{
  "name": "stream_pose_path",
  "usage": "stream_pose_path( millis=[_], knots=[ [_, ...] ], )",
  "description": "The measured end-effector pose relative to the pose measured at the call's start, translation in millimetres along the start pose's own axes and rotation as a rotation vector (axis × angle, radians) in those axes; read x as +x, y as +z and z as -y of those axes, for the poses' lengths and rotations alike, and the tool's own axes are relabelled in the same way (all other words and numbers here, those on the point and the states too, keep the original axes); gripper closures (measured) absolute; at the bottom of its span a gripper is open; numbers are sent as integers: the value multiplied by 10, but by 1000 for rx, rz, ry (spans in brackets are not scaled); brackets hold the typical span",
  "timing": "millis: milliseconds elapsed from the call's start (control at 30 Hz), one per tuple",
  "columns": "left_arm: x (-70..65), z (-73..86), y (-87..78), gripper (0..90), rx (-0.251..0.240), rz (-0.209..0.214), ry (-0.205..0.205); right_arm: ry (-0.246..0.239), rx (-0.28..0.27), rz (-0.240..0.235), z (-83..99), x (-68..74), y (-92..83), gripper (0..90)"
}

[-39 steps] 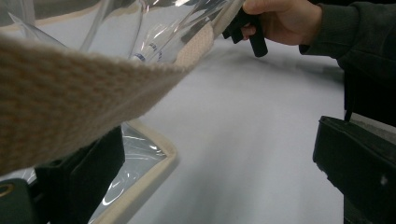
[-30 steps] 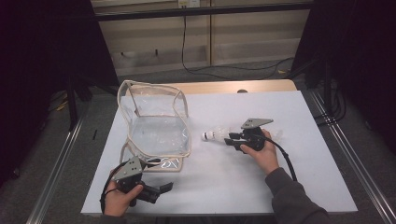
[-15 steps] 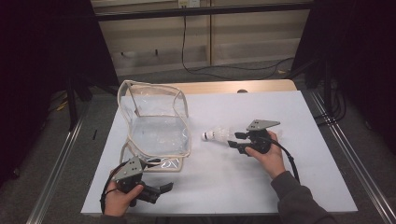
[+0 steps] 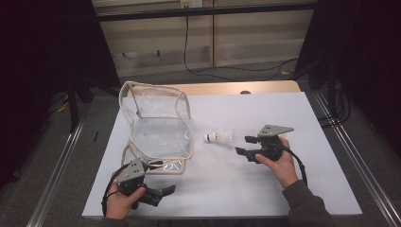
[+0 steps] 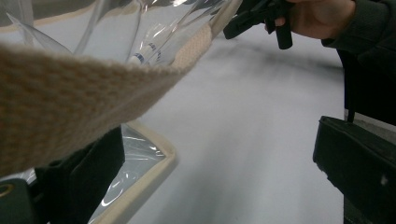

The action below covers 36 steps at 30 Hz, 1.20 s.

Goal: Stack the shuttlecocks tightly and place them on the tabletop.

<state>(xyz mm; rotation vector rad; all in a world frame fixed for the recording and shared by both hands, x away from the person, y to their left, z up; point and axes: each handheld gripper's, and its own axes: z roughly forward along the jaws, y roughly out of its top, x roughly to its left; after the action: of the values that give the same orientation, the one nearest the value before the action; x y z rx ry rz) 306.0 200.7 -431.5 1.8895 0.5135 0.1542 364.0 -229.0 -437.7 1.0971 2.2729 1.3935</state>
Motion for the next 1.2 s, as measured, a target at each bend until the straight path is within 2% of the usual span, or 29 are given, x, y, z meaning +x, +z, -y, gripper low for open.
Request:
stream_pose_path(
  millis=[433, 600, 733, 900, 967, 1200],
  knots=[
    [-4, -1, 1, 21, -2, 5, 0, -11, -14, 1, -14, 33, -121, 230],
    [-5, -3, 6, 21, 2, 7, 5, -12, -10, 18, 14, 20, -156, 187],
    [-11, -4, 8, 21, -4, 6, -3, 3, -36, 36, 10, -15, -224, 156],
    [-9, -5, 11, 21, -2, 6, 0, 11, -54, 37, 2, -55, -307, 157],
    [-10, -5, 11, 21, -3, 6, -1, 11, -39, 28, 5, -62, -318, 143],
    [-13, -6, 14, 21, -3, 6, -1, 4, -52, 52, 0, -65, -372, 138]
  ],
)
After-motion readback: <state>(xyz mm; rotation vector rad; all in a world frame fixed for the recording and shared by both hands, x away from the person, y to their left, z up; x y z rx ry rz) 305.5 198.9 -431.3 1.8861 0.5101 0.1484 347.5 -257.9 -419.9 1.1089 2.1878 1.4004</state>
